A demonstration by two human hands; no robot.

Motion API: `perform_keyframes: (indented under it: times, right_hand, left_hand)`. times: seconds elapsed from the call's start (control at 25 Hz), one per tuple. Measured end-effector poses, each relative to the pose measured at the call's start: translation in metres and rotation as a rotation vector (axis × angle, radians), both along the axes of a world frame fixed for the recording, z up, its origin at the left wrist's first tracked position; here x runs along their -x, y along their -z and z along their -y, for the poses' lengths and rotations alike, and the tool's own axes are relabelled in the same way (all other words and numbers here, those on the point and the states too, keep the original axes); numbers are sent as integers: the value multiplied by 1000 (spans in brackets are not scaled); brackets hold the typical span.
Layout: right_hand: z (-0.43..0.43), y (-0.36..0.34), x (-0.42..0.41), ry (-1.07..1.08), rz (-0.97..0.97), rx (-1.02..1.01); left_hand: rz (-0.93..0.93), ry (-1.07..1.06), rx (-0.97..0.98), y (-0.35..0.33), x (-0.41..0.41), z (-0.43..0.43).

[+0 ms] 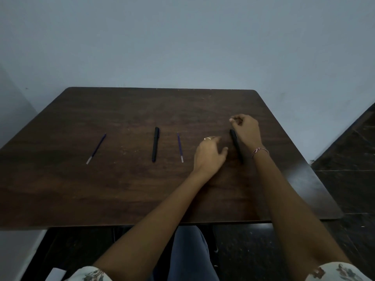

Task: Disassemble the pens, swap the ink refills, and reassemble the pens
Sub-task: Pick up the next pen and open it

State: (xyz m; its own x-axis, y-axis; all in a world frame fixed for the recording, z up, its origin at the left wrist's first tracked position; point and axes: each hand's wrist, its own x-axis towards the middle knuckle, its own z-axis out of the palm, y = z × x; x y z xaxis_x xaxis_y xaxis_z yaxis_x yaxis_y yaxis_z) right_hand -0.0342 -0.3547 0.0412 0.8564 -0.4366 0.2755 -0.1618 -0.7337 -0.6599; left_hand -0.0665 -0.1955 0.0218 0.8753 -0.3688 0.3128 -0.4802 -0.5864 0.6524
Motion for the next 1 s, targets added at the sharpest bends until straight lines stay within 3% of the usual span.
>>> perform_keyframes:
  times: [0.2,0.4,0.6,0.88,1.0]
  right_hand:
    - [-67,-9,3,-9,193,-236]
    - [-160,15,3,-167,93,-391]
    - [-217,33,-2,-210,-87,-230]
    - [-239,31,-13,-173,-145,6]
    - [-238,31,-13,-171,-152,-29]
  left_hand:
    - [-1,-265,52,-16,-33,-54]
    - [-62,-496,60,-26,-78,-112]
    - [-279,-576,92,-16,-106,-139]
    - [-380,-542,133,-9,-123,-142]
    - [-421,-547,178,-7,-125,-142]
